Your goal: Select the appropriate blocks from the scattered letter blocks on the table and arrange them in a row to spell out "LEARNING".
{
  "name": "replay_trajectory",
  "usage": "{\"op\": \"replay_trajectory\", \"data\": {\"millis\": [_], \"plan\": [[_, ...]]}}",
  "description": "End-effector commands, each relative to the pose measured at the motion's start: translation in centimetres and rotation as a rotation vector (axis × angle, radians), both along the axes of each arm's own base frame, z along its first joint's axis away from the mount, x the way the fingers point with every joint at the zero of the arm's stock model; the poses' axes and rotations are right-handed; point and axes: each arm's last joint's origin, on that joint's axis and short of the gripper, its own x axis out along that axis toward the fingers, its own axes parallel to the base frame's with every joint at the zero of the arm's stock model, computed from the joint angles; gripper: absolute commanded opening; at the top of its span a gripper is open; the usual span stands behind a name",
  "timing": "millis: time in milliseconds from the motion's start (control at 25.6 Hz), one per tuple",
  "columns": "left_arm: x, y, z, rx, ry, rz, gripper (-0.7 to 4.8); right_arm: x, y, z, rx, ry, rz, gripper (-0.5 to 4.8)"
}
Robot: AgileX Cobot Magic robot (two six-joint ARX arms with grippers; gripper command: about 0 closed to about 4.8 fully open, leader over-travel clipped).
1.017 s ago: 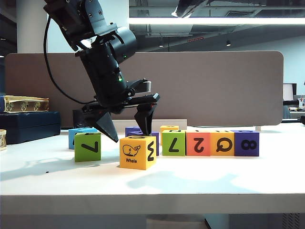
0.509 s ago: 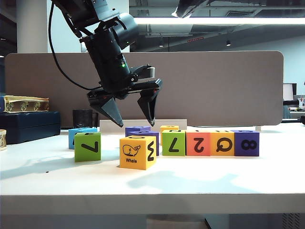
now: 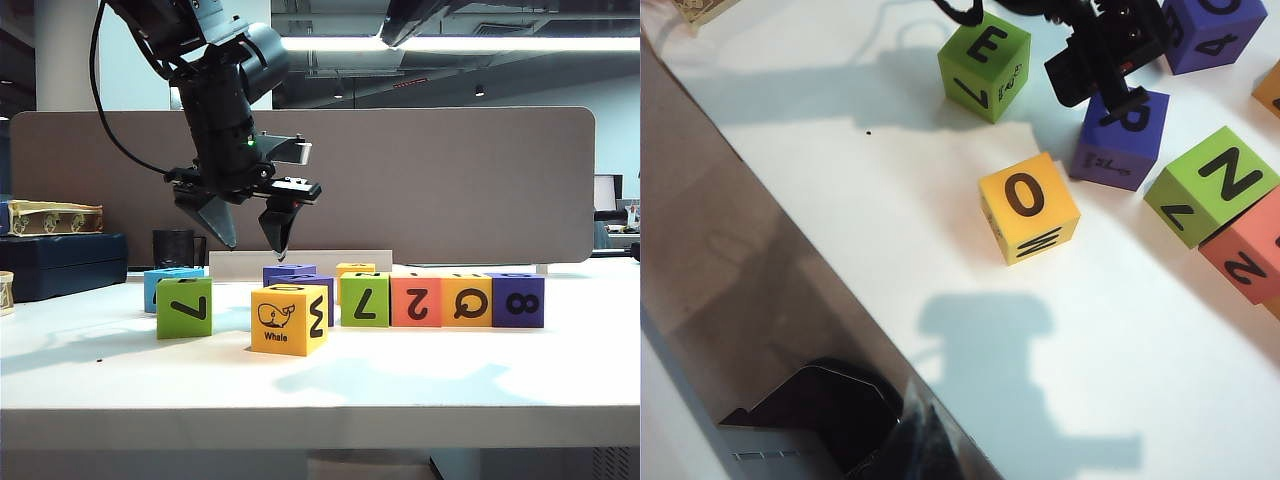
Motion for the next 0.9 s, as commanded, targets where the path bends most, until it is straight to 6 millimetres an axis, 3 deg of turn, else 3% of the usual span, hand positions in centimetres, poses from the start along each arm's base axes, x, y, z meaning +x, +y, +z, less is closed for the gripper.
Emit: {"op": "replay_trajectory", "data": {"millis": [39, 274, 430, 704, 900], "plan": [[0.0, 0.0, 0.2, -0.060, 0.030, -0.057, 3.42, 0.0, 0.0, 0.3, 0.011, -0.016, 0.001, -0.02], [-0.8, -1.0, 0.6, -0.198, 0.131, -0.206, 3.39, 0.0, 0.0, 0.4, 0.013, -0.017, 0.000, -0.02], [-1.1, -1.2, 0.8, -0.192, 0.150, -0.213, 3.39, 0.0, 0.0, 0.4, 0.014, -0.019, 0.000, -0.02], [-2.1, -2.1, 0.4, -0.012, 0.122, -0.312, 3.39, 0.0, 0.0, 0.4, 0.015, -0.020, 0.000, -0.02], [-2.4, -2.8, 0.5, 0.016, 0.092, -0.334, 3.39, 0.0, 0.0, 0.4, 0.015, -0.020, 0.000, -0.02]]}}
